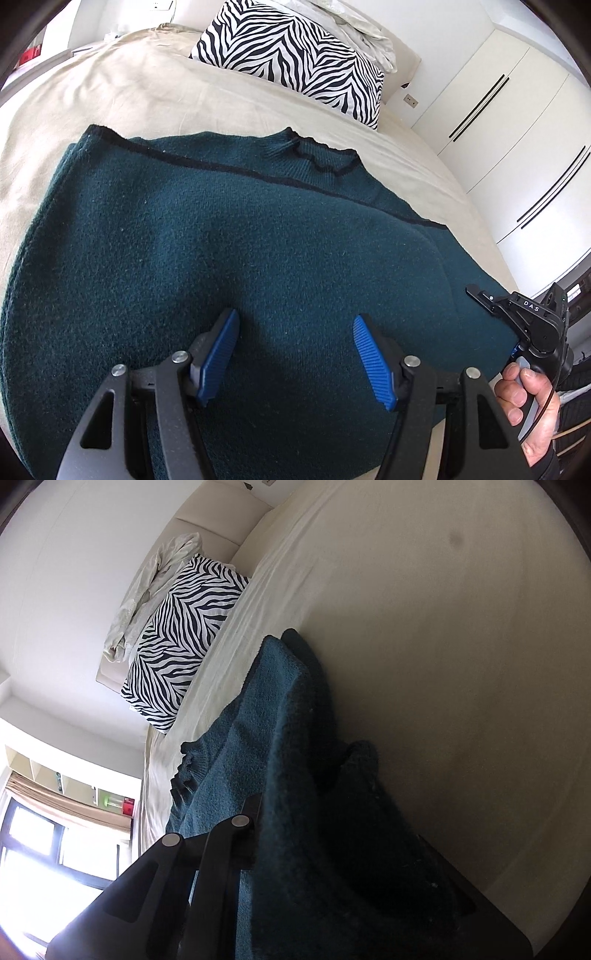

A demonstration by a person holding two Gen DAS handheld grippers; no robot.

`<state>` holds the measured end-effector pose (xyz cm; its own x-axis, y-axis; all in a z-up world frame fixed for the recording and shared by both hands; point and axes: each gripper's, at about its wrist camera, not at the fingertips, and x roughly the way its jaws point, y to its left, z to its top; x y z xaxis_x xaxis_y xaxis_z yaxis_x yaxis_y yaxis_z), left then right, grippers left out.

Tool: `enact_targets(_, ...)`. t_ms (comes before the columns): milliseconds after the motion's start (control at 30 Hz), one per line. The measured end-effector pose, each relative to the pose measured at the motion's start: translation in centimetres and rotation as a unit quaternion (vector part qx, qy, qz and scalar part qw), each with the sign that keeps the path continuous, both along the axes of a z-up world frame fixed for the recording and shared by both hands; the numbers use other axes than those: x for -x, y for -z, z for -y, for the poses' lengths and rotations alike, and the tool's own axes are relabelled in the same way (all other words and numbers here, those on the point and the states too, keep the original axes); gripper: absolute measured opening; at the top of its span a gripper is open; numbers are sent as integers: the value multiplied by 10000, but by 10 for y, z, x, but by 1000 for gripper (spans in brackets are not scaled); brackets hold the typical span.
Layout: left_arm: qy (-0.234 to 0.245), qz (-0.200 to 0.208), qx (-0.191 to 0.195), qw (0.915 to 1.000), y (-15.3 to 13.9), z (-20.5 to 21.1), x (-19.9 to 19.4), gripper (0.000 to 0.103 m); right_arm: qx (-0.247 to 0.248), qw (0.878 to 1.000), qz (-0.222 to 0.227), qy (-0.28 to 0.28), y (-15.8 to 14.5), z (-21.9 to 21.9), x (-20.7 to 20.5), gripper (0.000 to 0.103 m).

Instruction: Fold small clothes

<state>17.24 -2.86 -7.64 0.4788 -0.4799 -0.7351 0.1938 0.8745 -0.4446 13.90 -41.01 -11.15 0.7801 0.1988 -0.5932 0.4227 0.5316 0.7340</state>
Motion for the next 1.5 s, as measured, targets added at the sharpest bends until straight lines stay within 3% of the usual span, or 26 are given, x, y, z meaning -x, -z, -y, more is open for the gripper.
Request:
enact_targets(100,-43,-108,364,9993,0,-10,-3,67,714,9969,110,-297,-34,-27,-8,11)
enact_targets(200,-238,-359,1122,9928,1,-29,-6,67,1882,9767,302,-983,-74,-82,-19,11)
enact_targets(300,-473,-682,1941,9775,1,-52,-9,68,2995,9326,562,-1932,-94,-158,-20,11)
enact_targets(400,-586,-858,2540,9616,2,-68,-12,77,4118,8625,383,-2915,-74,-233,-20,11)
enact_targets(433,-585,-941,2740,9553,4,-72,-14,79,4282,8465,274,-3151,-62,-249,-21,11)
enact_targets(500,-577,-1038,2964,9477,7,-76,-16,82,4389,8315,102,-3403,-41,-267,-22,11)
enact_targets(600,-582,-1153,3032,9441,9,-73,-22,83,4607,8233,148,-3312,-35,-273,-19,11)
enact_targets(667,-600,-1248,3059,9419,9,-69,-27,85,4552,8266,177,-3305,-36,-271,-19,11)
enact_targets(833,-511,-1392,2799,9485,5,-51,-41,85,4830,8089,345,-3335,-40,-280,-8,11)
enact_targets(867,-497,-1418,2760,9493,6,-49,-45,80,4916,8034,382,-3338,-41,-284,-5,11)
enact_targets(900,-450,-1475,2725,9497,8,-47,-48,59,5006,7976,421,-3339,-41,-288,-2,11)
enact_targets(933,-354,-1571,2707,9491,10,-44,-52,26,5100,7912,453,-3345,-42,-291,0,11)
enact_targets(967,-296,-1659,2633,9499,11,-41,-55,14,5191,7846,475,-3357,-41,-295,3,11)
enact_targets(1133,-37,-1494,2137,9654,-2,-35,-62,14,5648,7468,620,-3456,-38,-307,21,14)
enact_targets(1300,97,-1348,1913,9722,-14,-40,-65,13,6103,7063,830,-3490,-37,-316,54,14)
enact_targets(1500,88,-1149,1685,9789,-34,-72,-75,13,6554,6403,1319,-3783,-38,-355,86,8)
